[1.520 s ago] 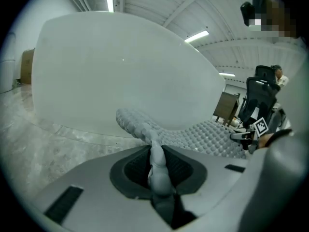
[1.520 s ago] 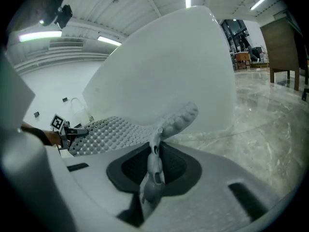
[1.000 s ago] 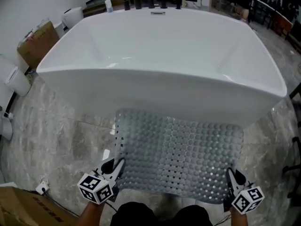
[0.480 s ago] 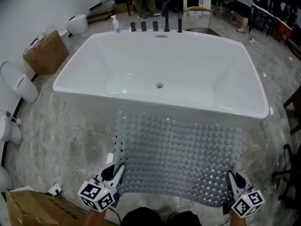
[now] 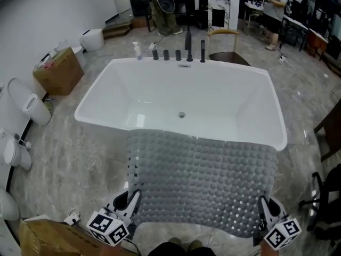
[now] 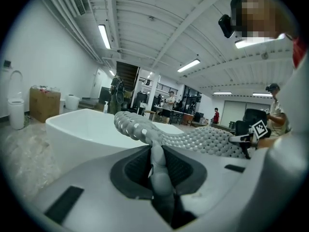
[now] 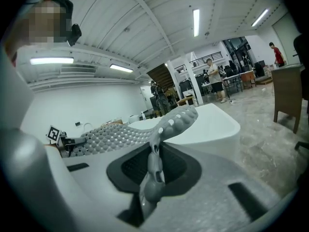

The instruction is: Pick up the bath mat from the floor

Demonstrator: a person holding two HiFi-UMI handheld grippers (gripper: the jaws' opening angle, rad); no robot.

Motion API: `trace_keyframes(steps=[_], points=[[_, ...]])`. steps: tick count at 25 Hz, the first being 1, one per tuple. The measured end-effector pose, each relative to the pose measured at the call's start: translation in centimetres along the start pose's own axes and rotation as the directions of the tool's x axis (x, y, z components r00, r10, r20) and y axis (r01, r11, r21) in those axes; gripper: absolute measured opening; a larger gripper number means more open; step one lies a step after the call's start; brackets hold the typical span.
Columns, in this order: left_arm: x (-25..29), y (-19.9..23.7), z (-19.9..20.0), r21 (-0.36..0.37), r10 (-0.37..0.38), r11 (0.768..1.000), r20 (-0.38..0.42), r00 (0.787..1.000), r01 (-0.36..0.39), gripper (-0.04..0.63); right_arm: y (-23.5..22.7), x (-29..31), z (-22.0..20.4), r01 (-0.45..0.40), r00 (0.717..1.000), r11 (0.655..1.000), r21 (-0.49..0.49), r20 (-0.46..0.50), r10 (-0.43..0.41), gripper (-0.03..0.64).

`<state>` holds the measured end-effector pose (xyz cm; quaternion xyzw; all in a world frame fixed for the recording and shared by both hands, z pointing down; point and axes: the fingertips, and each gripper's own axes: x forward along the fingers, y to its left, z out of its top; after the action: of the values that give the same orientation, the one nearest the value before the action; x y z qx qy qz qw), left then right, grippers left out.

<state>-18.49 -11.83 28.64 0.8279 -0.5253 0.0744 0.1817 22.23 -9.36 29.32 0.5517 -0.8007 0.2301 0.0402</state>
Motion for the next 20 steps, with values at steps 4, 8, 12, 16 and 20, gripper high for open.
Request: trace_keyframes(steps=[4,8,12,16,20], points=[[-2.5,-1.3,4.4,0.007,-0.013,1.0,0.014,1.0,0.013,0.06,2.4,-2.5,4.2,-0.015,1.0,1.0,-0.002,0.022,0.015,0.051],[-5.1,-2.9,8.6,-0.001,-0.015,1.0,0.033,0.999,0.015,0.06,4.2,-5.0,8.1,-0.038,0.998,0.999,0.003,0.044,0.037,0.051],[-7.8,-4.3,11.9,0.0,-0.022,1.0,0.071,0.997,0.022,0.06,6.0,-7.4,11.7,-0.06,0.995,0.998,-0.007,0.076,0.06,0.051],[-10.2,-5.4,14.6,-0.012,-0.024,1.0,0.088,0.996,0.025,0.06,7.2,-9.6,13.7,-0.08,0.991,0.997,-0.011,0.108,0.081,0.051],[-12.1,-6.3,16.1,-0.01,-0.04,0.999,0.109,0.993,0.041,0.061,7.8,-11.9,14.8,-0.095,0.986,0.995,-0.013,0.139,0.096,0.051]])
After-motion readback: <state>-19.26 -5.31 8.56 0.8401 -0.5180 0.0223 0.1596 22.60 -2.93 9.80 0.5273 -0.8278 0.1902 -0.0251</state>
